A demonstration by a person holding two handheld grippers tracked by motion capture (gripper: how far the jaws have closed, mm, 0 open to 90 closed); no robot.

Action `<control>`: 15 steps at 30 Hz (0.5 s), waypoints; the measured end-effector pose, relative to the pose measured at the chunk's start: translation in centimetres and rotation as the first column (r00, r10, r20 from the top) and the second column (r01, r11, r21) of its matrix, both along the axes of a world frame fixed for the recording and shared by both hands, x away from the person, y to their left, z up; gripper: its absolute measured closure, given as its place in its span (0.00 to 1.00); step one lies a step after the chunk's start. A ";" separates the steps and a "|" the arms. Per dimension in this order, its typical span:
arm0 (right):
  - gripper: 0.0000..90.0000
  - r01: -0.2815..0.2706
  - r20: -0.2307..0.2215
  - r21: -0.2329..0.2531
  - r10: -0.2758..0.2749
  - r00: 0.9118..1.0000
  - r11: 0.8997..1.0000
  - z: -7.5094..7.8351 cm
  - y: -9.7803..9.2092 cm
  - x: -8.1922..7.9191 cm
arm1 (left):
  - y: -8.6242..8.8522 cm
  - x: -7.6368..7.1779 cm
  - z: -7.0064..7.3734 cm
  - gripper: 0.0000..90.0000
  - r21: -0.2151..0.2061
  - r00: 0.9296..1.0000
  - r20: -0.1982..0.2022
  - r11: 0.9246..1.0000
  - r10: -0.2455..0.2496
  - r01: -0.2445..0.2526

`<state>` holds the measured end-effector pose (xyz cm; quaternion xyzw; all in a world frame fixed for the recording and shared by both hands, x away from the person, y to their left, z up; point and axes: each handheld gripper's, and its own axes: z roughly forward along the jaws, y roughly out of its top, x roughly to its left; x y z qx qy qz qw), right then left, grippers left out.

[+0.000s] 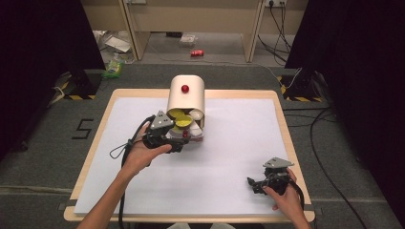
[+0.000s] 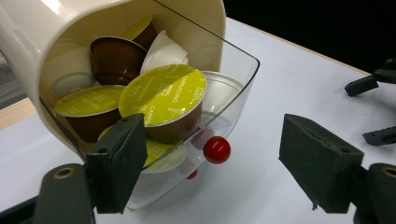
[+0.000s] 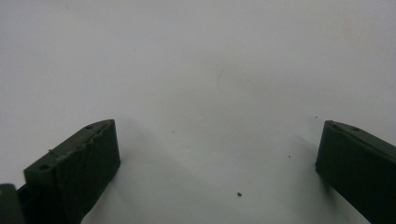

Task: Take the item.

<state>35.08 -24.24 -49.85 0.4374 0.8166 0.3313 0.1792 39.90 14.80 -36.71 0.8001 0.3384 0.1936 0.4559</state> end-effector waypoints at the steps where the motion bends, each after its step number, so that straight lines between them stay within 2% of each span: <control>1: 0.00 0.000 0.000 0.000 0.000 1.000 1.000 0.0 0.0 0.0 | 0.0 -0.1 0.0 0.26 0.001 1.000 0.001 1.000 0.000 0.000; 15: 0.00 -0.003 0.003 -0.003 0.003 1.000 1.000 0.0 0.0 0.0 | 0.0 -1.3 -0.5 0.26 -0.014 1.000 0.023 1.000 0.014 -0.014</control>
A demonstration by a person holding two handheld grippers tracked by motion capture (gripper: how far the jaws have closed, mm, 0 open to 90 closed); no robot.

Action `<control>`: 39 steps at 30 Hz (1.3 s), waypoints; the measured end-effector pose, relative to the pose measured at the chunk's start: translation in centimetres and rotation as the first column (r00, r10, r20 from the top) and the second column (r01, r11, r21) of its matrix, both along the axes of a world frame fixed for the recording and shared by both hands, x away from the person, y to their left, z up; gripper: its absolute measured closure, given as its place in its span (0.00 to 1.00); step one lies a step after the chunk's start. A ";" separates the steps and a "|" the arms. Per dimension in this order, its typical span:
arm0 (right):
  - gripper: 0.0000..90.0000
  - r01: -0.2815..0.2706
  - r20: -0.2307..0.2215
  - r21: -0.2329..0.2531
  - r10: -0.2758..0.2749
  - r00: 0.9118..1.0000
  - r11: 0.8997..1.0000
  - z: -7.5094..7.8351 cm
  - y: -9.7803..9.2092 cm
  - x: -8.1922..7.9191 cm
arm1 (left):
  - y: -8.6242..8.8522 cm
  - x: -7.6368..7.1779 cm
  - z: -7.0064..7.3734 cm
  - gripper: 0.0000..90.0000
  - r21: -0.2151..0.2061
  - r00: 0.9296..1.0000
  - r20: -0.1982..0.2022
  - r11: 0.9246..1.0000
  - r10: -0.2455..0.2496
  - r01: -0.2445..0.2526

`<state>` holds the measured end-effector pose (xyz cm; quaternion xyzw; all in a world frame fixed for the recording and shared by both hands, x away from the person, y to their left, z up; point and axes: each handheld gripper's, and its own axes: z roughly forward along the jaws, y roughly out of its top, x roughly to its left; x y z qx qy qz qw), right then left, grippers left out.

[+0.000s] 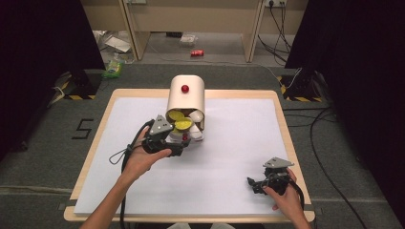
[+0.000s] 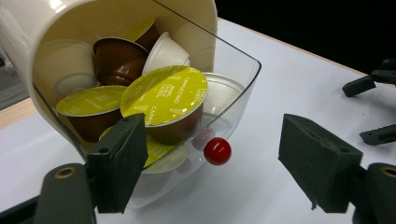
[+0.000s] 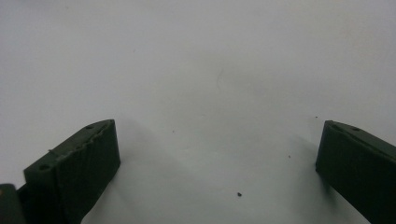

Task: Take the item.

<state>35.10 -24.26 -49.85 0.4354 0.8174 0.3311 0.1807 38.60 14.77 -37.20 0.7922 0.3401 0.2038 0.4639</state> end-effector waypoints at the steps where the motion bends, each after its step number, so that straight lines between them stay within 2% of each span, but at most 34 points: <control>1: 0.00 0.000 0.001 -0.001 0.000 1.000 1.000 0.0 0.0 0.0 | 0.0 -0.1 0.0 0.26 -0.002 1.000 0.000 1.000 0.000 0.000; 31: 0.00 -0.001 0.003 -0.002 0.001 1.000 1.000 0.0 0.0 0.0 | 0.2 -2.0 -0.6 0.27 -0.012 1.000 -0.002 1.000 -0.015 0.015; 39: 0.00 -0.001 0.003 -0.003 0.001 1.000 1.000 0.0 0.0 0.0 | 0.5 -2.4 -0.4 0.27 -0.014 1.000 -0.004 1.000 -0.018 0.018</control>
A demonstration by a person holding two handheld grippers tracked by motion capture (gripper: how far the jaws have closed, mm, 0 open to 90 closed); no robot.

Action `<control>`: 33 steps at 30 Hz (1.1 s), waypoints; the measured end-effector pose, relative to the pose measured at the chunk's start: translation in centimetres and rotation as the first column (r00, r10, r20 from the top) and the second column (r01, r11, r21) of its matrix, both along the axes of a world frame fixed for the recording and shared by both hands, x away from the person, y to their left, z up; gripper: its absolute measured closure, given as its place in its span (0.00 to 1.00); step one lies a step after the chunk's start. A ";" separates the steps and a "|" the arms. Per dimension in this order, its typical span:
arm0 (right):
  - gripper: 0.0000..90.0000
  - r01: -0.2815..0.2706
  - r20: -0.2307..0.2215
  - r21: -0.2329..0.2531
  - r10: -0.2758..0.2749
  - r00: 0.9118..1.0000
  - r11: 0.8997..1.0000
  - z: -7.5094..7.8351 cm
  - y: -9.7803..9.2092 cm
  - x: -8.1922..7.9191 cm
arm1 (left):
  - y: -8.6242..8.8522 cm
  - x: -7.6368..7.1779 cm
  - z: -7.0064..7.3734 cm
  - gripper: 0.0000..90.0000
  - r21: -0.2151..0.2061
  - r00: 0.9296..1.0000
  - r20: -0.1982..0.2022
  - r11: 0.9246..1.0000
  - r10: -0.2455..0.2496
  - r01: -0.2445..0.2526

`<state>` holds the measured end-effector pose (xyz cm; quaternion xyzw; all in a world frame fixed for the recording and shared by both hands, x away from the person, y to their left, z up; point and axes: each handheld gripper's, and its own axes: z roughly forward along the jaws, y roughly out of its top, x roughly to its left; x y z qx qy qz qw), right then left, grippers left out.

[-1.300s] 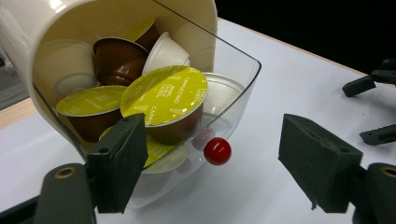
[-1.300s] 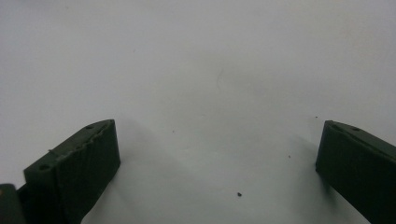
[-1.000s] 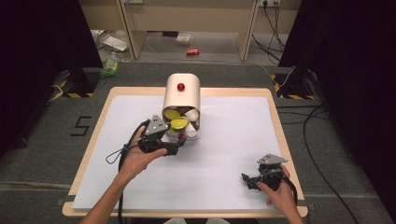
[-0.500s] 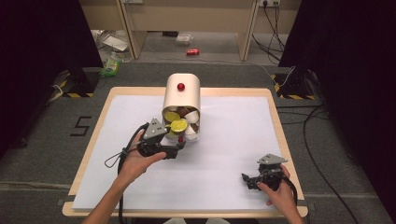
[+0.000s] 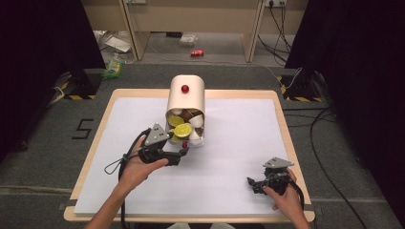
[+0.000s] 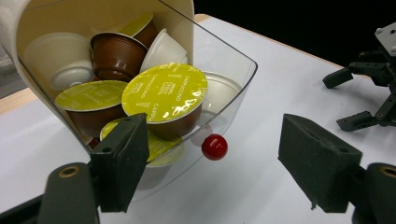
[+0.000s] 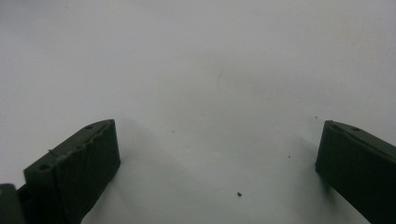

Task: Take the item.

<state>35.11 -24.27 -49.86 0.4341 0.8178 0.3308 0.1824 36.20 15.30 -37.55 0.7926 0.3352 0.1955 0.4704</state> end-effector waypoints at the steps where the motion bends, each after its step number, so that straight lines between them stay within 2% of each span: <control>1: 0.00 0.000 0.000 0.000 0.000 1.000 1.000 0.0 0.0 0.0 | 0.0 0.0 0.0 0.27 0.001 1.000 0.000 1.000 -0.001 0.001; 8: 0.00 0.000 0.000 -0.001 0.000 1.000 1.000 0.0 0.0 0.0 | -0.1 0.1 0.2 0.27 0.003 1.000 -0.014 1.000 -0.003 0.003; 13: 0.00 0.003 -0.004 0.003 -0.003 1.000 1.000 0.0 0.0 0.0 | 0.1 0.2 0.4 0.27 -0.012 1.000 -0.027 1.000 0.000 0.000; 21: 0.00 0.000 -0.001 0.001 0.000 1.000 1.000 0.0 0.0 0.0 | 0.4 0.3 1.4 0.26 -0.019 1.000 -0.005 1.000 0.011 -0.011; 33: 0.00 0.000 0.000 0.000 0.000 1.000 1.000 0.0 0.0 0.0 | -0.3 2.2 2.0 0.27 -0.013 0.999 -0.019 0.999 0.038 -0.038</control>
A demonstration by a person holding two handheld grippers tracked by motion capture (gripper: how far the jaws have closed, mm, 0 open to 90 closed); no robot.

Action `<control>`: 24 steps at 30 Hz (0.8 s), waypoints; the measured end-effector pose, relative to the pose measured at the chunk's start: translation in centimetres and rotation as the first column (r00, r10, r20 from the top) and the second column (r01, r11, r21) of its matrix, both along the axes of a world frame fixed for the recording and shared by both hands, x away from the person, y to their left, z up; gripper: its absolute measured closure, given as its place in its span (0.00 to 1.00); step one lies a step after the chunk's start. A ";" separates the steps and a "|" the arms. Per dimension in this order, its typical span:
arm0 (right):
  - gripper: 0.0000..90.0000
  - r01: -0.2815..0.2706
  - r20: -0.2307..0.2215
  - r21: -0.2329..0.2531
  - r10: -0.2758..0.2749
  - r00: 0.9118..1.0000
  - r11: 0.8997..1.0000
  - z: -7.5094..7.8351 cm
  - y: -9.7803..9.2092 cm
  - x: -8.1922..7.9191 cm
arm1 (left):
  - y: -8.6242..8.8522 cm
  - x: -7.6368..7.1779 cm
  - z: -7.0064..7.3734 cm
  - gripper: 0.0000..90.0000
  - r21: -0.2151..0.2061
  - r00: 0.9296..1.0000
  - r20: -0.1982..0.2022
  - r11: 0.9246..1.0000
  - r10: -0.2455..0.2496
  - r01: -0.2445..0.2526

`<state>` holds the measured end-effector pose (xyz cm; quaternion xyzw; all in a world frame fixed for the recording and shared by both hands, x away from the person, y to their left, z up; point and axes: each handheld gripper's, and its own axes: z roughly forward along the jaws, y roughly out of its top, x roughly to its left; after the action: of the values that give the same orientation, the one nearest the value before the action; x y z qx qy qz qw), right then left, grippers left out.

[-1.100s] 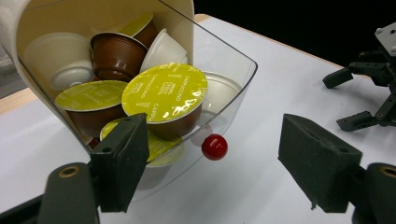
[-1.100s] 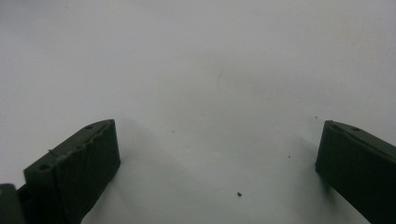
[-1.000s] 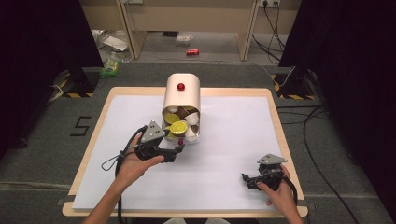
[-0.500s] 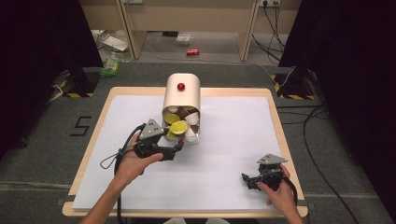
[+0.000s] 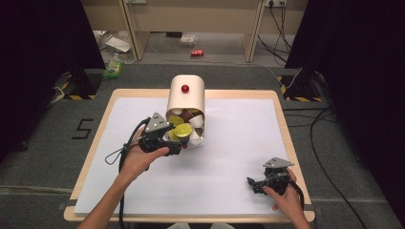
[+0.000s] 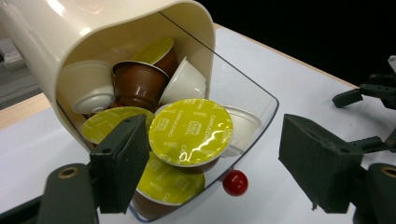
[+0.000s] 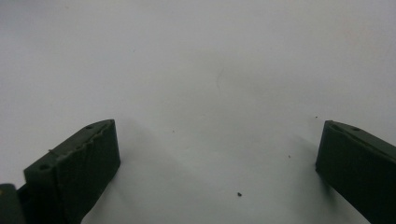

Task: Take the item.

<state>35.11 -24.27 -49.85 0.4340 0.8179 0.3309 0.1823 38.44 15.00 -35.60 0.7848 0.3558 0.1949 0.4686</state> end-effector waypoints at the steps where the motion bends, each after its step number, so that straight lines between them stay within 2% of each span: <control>1: 0.00 0.000 0.000 0.000 0.000 1.000 1.000 0.0 0.0 0.0 | 0.0 0.0 0.0 0.27 0.000 1.000 0.000 1.000 0.000 0.000; 15: 0.00 0.000 -0.001 0.001 0.000 1.000 1.000 0.0 0.0 0.0 | -0.7 2.0 -0.5 0.28 0.019 0.999 -0.049 1.000 0.016 -0.015; 24: 0.00 0.000 0.000 0.000 0.000 1.000 1.000 0.0 0.0 0.0 | -0.6 3.3 -1.2 0.32 0.007 0.994 -0.112 1.000 0.014 -0.013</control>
<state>35.12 -24.28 -49.86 0.4339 0.8180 0.3309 0.1822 41.70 14.41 -36.77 0.7935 0.3861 0.1547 0.4443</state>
